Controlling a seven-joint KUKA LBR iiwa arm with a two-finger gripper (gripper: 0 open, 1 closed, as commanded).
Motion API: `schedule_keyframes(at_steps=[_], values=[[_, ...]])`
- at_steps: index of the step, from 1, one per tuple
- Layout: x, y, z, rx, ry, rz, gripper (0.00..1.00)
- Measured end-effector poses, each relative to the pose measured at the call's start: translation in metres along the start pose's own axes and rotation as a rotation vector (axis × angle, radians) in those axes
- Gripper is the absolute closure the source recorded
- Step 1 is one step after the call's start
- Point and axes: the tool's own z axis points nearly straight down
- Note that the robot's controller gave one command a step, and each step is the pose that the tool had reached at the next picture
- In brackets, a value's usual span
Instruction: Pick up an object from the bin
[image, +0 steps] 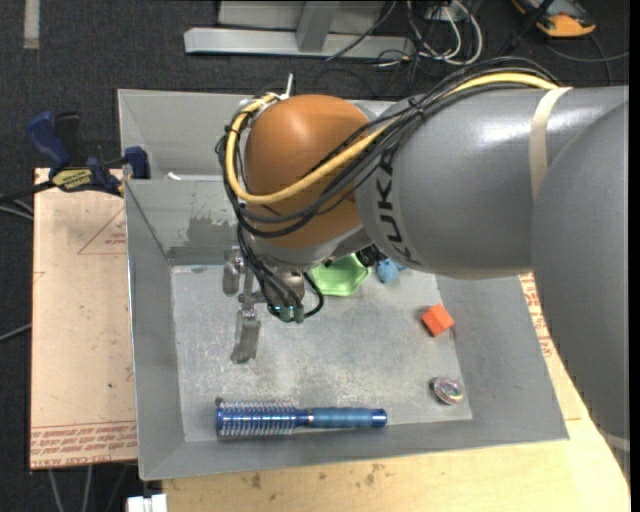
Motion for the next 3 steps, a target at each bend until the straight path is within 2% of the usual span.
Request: schedule_keyframes(at_steps=[1, 2, 3], values=[[0.06, -0.054, 0.142, -0.003, -0.012, -0.206, 0.0], [0.067, -0.062, 0.112, -0.001, -0.012, -0.245, 0.0], [0.066, -0.08, 0.114, 0.0, -0.007, -0.275, 0.0]])
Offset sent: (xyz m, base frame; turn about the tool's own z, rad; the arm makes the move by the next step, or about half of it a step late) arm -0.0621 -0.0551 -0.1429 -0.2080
